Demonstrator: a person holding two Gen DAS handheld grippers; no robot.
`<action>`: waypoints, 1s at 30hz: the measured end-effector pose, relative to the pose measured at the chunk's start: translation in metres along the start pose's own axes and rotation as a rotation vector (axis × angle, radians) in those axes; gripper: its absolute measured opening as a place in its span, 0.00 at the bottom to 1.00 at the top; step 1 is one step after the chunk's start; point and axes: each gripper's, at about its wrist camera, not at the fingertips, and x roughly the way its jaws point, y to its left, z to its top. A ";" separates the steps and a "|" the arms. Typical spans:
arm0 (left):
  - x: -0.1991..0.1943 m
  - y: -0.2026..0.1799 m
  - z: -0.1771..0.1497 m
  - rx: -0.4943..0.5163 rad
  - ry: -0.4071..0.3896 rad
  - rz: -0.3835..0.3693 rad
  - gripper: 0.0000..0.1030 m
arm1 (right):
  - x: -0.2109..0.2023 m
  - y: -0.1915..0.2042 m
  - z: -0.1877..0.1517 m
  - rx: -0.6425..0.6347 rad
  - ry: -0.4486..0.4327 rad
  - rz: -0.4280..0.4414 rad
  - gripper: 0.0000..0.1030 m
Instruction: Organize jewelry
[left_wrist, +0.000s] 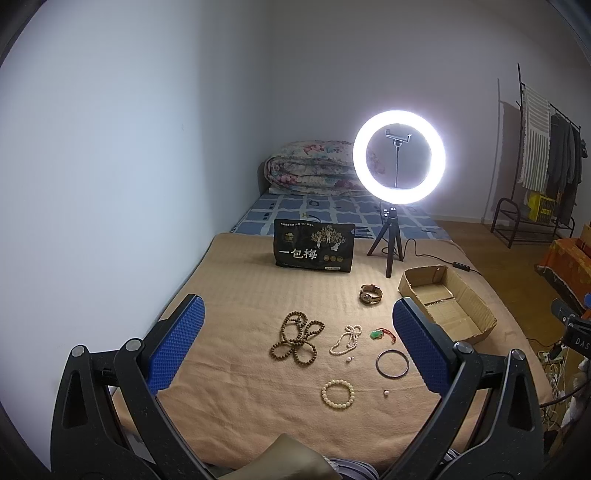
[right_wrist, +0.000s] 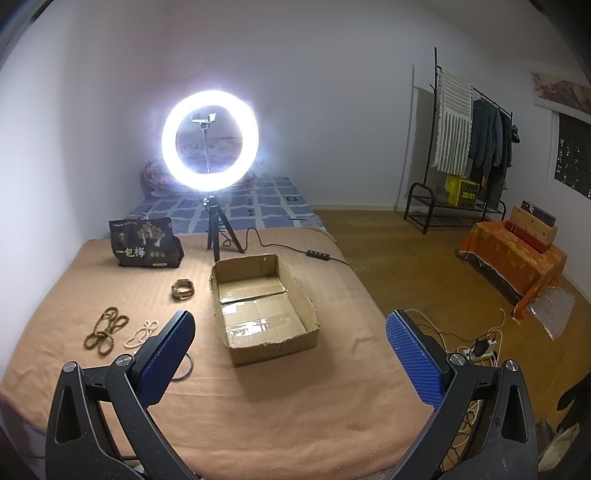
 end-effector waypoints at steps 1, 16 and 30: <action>0.001 0.001 0.000 0.000 0.001 -0.001 1.00 | 0.000 0.000 0.000 0.000 0.000 0.001 1.00; 0.001 0.002 0.000 -0.003 0.006 -0.004 1.00 | -0.002 0.005 0.001 -0.012 -0.009 0.005 1.00; 0.017 0.009 -0.008 -0.026 0.044 0.013 1.00 | 0.006 0.012 0.001 -0.025 0.007 0.010 1.00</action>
